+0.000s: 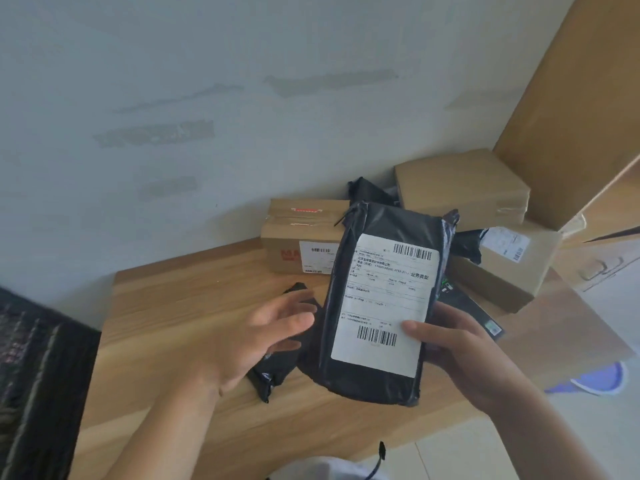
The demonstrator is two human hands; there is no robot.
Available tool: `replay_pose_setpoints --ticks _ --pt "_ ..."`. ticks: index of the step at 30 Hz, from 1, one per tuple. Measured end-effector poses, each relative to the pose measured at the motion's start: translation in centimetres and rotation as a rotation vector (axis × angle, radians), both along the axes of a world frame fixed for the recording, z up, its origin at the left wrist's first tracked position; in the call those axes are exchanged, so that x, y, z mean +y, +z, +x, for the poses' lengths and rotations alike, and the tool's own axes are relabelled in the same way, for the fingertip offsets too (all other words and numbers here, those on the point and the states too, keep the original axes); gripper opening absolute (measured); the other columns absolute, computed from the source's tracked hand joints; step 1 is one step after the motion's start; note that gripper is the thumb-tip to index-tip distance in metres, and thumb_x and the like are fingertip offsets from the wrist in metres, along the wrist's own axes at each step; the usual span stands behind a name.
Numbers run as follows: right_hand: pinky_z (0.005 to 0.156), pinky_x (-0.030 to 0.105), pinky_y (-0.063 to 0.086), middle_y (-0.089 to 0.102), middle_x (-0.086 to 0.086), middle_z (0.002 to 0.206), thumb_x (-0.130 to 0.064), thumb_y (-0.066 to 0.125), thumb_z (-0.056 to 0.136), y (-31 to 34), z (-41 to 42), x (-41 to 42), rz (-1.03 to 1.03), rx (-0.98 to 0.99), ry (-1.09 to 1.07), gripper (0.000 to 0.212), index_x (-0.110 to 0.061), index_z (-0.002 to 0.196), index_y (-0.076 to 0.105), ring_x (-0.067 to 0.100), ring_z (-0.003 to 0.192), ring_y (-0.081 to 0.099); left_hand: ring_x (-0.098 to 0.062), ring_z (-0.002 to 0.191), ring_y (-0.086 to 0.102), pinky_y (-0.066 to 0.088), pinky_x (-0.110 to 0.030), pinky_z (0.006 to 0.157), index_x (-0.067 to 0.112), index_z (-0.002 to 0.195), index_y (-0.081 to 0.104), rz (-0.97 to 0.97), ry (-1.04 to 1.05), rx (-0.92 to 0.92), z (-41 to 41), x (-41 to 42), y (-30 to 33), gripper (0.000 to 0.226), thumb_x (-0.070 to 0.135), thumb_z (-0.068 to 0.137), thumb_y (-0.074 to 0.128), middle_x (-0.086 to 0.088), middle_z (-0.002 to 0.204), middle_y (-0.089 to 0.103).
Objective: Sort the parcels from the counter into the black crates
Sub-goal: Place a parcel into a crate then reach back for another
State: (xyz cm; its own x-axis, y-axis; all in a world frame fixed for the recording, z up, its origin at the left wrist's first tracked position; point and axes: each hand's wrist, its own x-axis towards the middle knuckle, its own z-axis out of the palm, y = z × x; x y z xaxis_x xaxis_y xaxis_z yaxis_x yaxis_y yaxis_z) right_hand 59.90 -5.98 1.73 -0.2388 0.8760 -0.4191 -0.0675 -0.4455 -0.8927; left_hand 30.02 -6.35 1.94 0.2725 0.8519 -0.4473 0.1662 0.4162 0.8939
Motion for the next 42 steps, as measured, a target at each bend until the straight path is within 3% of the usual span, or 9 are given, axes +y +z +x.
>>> replay_pose_setpoints --ticks 4,8,11,13,18,24,27,34,42 --pt "0.101 0.085 0.029 0.074 0.01 0.125 -0.026 0.078 0.08 1.2 1.3 -2.2 0.051 0.035 0.034 0.044 -0.022 0.123 0.073 0.05 0.117 0.064 -0.019 0.127 0.063 0.047 -0.05 0.111 0.031 0.142 0.058 0.025 0.034 -0.023 1.9 -3.9 0.7 0.076 0.046 0.072 0.084 0.002 0.141 0.064" --pt "0.107 0.078 0.034 0.075 0.008 0.124 -0.015 0.077 0.081 1.9 1.9 -4.2 0.085 0.067 0.092 0.042 -0.018 0.123 0.074 0.041 0.117 0.068 -0.023 0.123 0.066 0.056 -0.038 0.096 0.03 0.135 0.065 0.071 0.094 -0.091 3.6 -7.6 1.0 0.067 0.038 0.071 0.083 -0.003 0.133 0.069" --pt "0.097 0.05 0.059 0.077 0.006 0.121 -0.009 0.075 0.08 2.0 2.1 -5.7 0.094 0.086 0.118 0.041 -0.013 0.121 0.073 0.033 0.115 0.071 -0.028 0.12 0.067 0.057 -0.032 0.087 0.028 0.133 0.068 0.097 0.102 -0.131 4.8 -10.1 1.4 0.059 0.031 0.075 0.081 -0.006 0.133 0.07" --pt "0.09 0.039 0.062 0.077 0.007 0.12 -0.01 0.071 0.08 1.9 2.3 -6.9 0.095 0.107 0.131 0.042 -0.011 0.122 0.072 0.028 0.112 0.073 -0.028 0.12 0.068 0.058 -0.031 0.088 0.028 0.128 0.071 0.106 0.163 -0.14 5.5 -11.9 1.5 0.059 0.029 0.07 0.082 -0.007 0.131 0.071" --pt "0.091 0.04 0.061 0.077 0.005 0.119 -0.013 0.072 0.079 0.9 2.5 -10.3 0.116 0.104 0.154 0.042 -0.014 0.121 0.074 0.027 0.109 0.074 -0.024 0.102 0.074 0.059 -0.028 0.071 0.031 0.12 0.075 0.11 0.253 -0.13 6.8 -16.6 1.2 0.055 0.029 0.065 0.081 -0.006 0.123 0.075" --pt "0.088 0.038 0.058 0.076 0.007 0.119 -0.016 0.072 0.076 -0.1 3.0 -13.6 0.128 0.14 0.195 0.05 -0.017 0.126 0.072 0.03 0.108 0.074 -0.032 0.114 0.07 0.059 -0.047 0.095 0.029 0.118 0.076 0.106 0.39 -0.097 7.5 -21.8 0.3 0.054 0.033 0.064 0.08 -0.009 0.123 0.074" --pt "0.076 0.027 0.059 0.077 0.006 0.118 -0.012 0.07 0.077 -0.3 3.0 -15.2 0.136 0.175 0.21 0.048 -0.017 0.124 0.073 0.028 0.105 0.075 -0.027 0.113 0.071 0.059 -0.042 0.097 0.032 0.115 0.077 0.115 0.416 -0.081 7.6 -23.7 0.3 0.052 0.035 0.063 0.079 -0.006 0.122 0.075" --pt "0.077 0.025 0.06 0.076 0.005 0.121 -0.006 0.069 0.078 0.0 2.1 -18.1 0.163 0.178 0.208 0.042 -0.027 0.114 0.079 0.027 0.107 0.074 -0.031 0.116 0.069 0.057 -0.05 0.098 0.031 0.121 0.074 0.169 0.403 -0.057 6.7 -26.5 0.6 0.053 0.033 0.067 0.078 -0.007 0.124 0.074" --pt "0.095 0.046 0.052 0.075 0.005 0.124 -0.006 0.07 0.076 2.9 -3.0 -20.5 0.237 0.134 0.273 0.048 -0.026 0.118 0.077 0.03 0.111 0.073 -0.03 0.111 0.07 0.062 -0.038 0.083 0.028 0.125 0.072 0.249 0.467 -0.074 2.0 -30.2 1.6 0.055 0.031 0.07 0.078 -0.008 0.124 0.073"
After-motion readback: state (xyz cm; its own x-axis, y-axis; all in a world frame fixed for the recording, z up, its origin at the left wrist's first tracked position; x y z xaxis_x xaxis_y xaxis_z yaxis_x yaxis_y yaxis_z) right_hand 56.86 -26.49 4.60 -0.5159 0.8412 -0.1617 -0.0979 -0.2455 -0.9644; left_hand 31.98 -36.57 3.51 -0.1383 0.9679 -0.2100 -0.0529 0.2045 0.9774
